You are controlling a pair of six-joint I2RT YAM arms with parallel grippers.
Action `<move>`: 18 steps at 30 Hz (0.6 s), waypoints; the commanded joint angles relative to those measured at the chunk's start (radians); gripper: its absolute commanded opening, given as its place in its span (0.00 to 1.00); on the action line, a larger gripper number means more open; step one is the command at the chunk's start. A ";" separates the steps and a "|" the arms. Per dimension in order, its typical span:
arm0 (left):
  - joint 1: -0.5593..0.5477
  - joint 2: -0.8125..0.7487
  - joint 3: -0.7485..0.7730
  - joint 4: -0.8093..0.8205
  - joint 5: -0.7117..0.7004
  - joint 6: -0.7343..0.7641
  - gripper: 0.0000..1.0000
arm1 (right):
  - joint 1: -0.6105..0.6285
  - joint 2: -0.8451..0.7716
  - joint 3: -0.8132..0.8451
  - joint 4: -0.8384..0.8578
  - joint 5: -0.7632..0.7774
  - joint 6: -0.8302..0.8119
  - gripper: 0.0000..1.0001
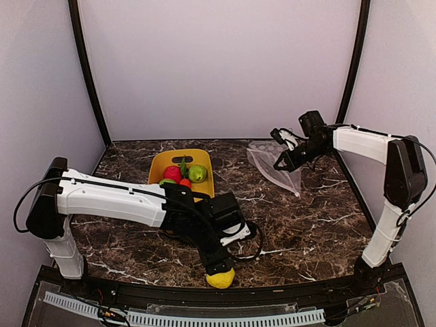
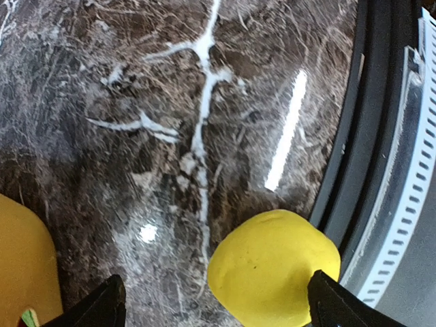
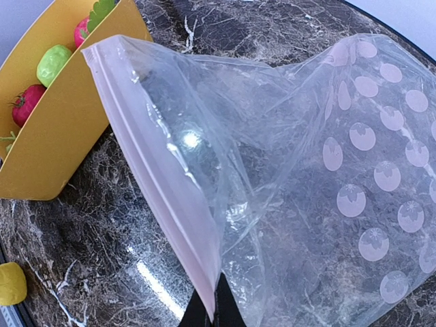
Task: Place the food in the zip-top bag and seal the zipper
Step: Pick up the fake fruit at the corner of the board.
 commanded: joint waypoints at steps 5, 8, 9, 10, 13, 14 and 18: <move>-0.019 -0.045 -0.100 0.006 0.127 -0.016 0.92 | 0.000 -0.008 -0.017 0.024 -0.026 -0.005 0.00; -0.020 -0.042 -0.109 0.012 0.134 -0.017 0.92 | 0.000 -0.018 -0.023 0.024 -0.024 -0.006 0.00; -0.021 -0.042 -0.114 0.011 0.143 -0.017 0.92 | -0.001 -0.020 -0.026 0.026 -0.023 -0.006 0.00; -0.023 -0.043 -0.119 0.008 0.154 -0.017 0.91 | -0.001 -0.022 -0.027 0.028 -0.023 -0.006 0.00; -0.026 -0.039 -0.129 0.000 0.174 -0.007 0.90 | 0.000 -0.020 -0.028 0.030 -0.027 -0.006 0.00; -0.026 -0.036 -0.129 -0.012 0.177 -0.005 0.88 | 0.000 -0.018 -0.026 0.029 -0.030 -0.005 0.00; -0.027 -0.019 -0.129 -0.040 0.170 0.000 0.86 | 0.001 -0.016 -0.019 0.027 -0.034 -0.005 0.00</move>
